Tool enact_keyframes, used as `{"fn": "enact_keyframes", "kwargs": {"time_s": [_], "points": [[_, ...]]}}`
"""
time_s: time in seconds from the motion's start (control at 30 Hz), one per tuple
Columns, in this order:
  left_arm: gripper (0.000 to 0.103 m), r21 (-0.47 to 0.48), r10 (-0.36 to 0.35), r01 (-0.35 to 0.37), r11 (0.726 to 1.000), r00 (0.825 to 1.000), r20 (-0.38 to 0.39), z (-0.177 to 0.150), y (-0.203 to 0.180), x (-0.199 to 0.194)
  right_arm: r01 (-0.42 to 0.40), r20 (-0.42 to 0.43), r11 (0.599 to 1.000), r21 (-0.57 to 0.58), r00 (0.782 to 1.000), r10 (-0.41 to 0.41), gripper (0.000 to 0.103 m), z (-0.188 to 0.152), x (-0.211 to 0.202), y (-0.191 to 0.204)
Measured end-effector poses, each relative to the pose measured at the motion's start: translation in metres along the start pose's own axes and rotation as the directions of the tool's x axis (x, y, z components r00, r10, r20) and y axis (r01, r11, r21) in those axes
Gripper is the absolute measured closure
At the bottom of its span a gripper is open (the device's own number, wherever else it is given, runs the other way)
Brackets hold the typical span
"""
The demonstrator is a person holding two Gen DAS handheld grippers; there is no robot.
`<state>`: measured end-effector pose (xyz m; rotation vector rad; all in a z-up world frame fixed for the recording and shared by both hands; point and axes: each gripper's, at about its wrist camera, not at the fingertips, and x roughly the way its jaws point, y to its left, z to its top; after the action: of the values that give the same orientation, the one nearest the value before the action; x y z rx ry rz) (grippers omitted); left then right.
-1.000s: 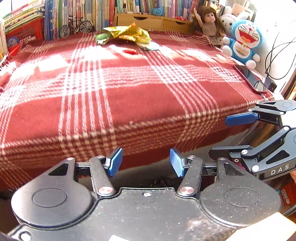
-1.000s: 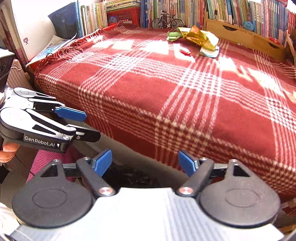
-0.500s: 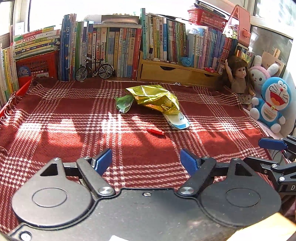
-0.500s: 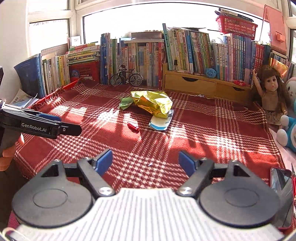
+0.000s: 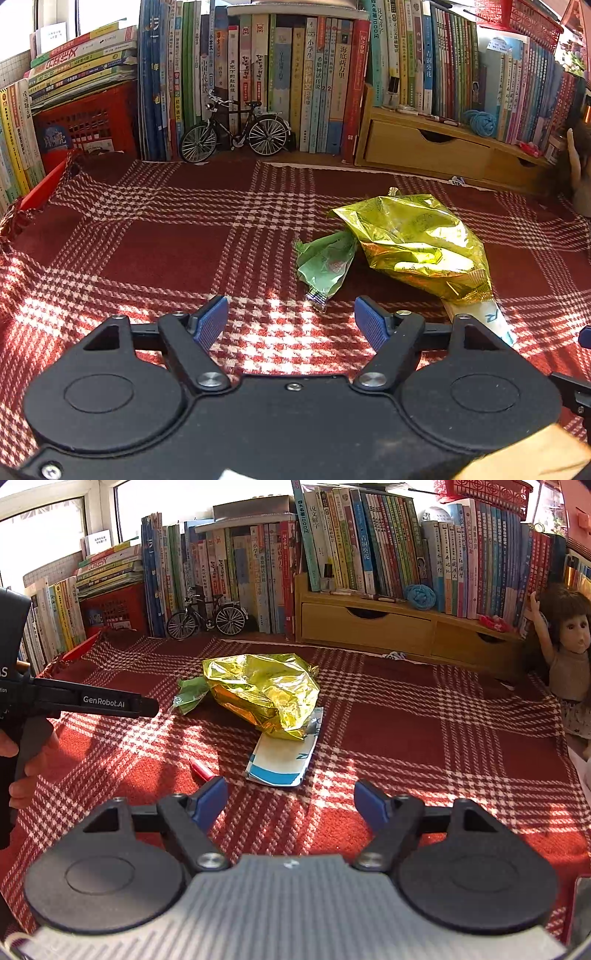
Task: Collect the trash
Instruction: 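Grasp the green wrapper with the left tool while the right tool grasps the white packet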
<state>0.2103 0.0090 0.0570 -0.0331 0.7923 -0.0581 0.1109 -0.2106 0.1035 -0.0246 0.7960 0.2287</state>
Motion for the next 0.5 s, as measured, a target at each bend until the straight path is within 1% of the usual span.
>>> {"fn": "enact_keyframes", "kwargs": {"time_s": [0.13,0.2,0.33,0.37,0.43,0.47,0.5], "points": [[0.028,0.003,-0.013,0.013,1.0,1.0,0.016,0.006,-0.006,0.024,-0.001,-0.035,1.0,-0.028,0.999,0.0,0.018,0.01,0.033,0.005],[0.027,0.005,0.003,-0.004,1.0,1.0,0.014,0.009,-0.012,0.037,-0.005,-0.049,1.0,-0.029,0.999,0.004,0.018,0.013,0.047,0.006],[0.027,0.014,-0.007,0.007,1.0,1.0,0.028,0.013,-0.021,0.053,-0.019,-0.062,1.0,-0.014,0.998,0.018,0.018,0.019,0.072,0.007],[0.03,0.014,-0.013,0.013,1.0,1.0,0.025,0.014,-0.023,0.057,-0.021,-0.066,1.0,-0.006,0.998,0.021,0.018,0.021,0.076,0.007],[0.043,0.003,-0.029,0.029,1.0,1.0,0.007,0.015,-0.025,0.065,-0.033,-0.085,0.999,0.013,0.996,0.034,0.018,0.023,0.087,0.006],[0.067,-0.006,-0.033,0.033,0.999,0.999,-0.006,0.014,-0.025,0.067,-0.039,-0.096,0.999,0.023,0.995,0.042,0.022,0.022,0.091,0.006],[0.073,-0.014,-0.03,0.03,0.999,0.999,-0.016,0.012,-0.026,0.068,-0.042,-0.107,0.999,0.033,0.993,0.045,0.025,0.021,0.093,0.005]]}}
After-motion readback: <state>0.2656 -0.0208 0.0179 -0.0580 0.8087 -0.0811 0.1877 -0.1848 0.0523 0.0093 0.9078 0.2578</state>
